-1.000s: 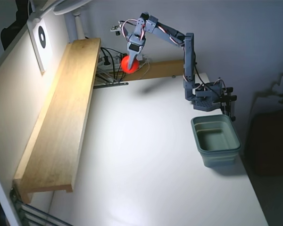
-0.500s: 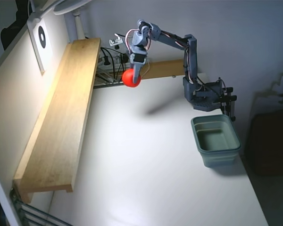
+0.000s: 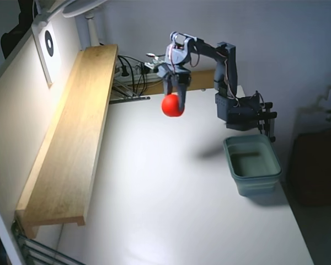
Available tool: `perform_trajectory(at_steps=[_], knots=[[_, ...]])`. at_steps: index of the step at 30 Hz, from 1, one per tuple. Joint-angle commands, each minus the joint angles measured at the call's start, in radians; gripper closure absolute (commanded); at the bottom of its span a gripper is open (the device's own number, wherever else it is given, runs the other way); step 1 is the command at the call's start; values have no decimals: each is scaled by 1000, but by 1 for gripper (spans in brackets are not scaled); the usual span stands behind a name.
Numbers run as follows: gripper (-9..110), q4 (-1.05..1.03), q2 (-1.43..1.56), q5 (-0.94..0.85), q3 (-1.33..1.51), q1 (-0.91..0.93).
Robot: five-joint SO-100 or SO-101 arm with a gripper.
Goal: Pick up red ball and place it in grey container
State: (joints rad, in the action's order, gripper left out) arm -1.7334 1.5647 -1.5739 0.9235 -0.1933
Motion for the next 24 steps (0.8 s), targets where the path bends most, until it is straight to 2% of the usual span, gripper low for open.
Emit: perform_trajectory(at_steps=[1,24], knots=[[78,-12,21,3,-37,-105],[78,-12,21,3,-37,-787]])
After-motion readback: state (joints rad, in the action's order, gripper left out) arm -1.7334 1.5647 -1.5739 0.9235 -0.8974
